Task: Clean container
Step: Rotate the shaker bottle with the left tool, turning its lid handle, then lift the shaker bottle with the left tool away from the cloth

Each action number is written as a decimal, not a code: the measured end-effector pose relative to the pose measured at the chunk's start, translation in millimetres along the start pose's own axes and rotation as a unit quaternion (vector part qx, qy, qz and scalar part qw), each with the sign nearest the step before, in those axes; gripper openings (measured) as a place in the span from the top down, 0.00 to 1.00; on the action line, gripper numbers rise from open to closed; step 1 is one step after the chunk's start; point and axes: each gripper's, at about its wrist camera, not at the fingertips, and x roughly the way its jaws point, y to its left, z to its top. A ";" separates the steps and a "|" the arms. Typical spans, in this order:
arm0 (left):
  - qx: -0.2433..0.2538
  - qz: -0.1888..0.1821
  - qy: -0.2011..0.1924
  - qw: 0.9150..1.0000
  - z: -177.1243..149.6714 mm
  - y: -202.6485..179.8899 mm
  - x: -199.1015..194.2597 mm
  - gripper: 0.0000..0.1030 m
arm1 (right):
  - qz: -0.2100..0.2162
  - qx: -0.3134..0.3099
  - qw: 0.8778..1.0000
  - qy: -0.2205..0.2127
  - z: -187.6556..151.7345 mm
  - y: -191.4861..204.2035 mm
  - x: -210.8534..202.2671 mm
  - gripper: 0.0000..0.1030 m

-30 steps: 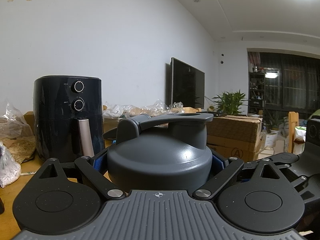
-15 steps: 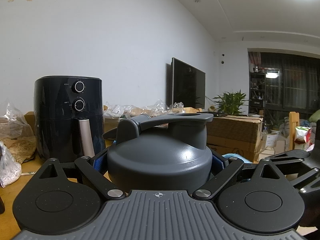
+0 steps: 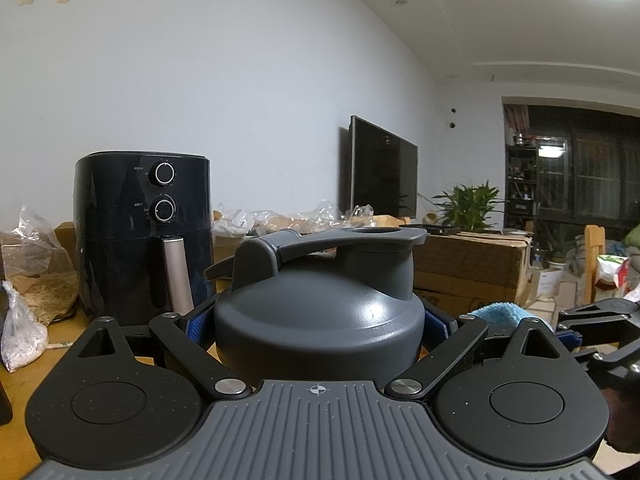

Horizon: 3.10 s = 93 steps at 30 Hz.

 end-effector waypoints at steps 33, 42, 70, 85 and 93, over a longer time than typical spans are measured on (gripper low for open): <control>-0.014 0.197 0.017 0.980 17.9 -50.2 5.4 0.00 | -0.009 0.007 1.000 0.003 -0.2 -1.8 -3.4 0.77; -0.044 0.278 0.015 0.959 22.1 -65.9 17.9 0.00 | -0.016 0.010 1.000 0.003 -1.0 -3.9 -4.3 0.77; -0.085 0.480 0.007 0.873 31.0 -98.8 53.0 0.01 | -0.043 0.025 0.999 0.011 -4.6 -17.0 -4.0 0.76; -0.084 0.478 0.008 0.875 31.2 -97.0 50.4 0.08 | -0.049 0.028 0.998 0.011 -4.7 -19.7 -3.6 0.76; -0.082 0.453 0.008 0.887 29.6 -92.6 44.0 0.08 | -0.063 0.036 0.997 0.013 -4.1 -25.3 -1.9 0.79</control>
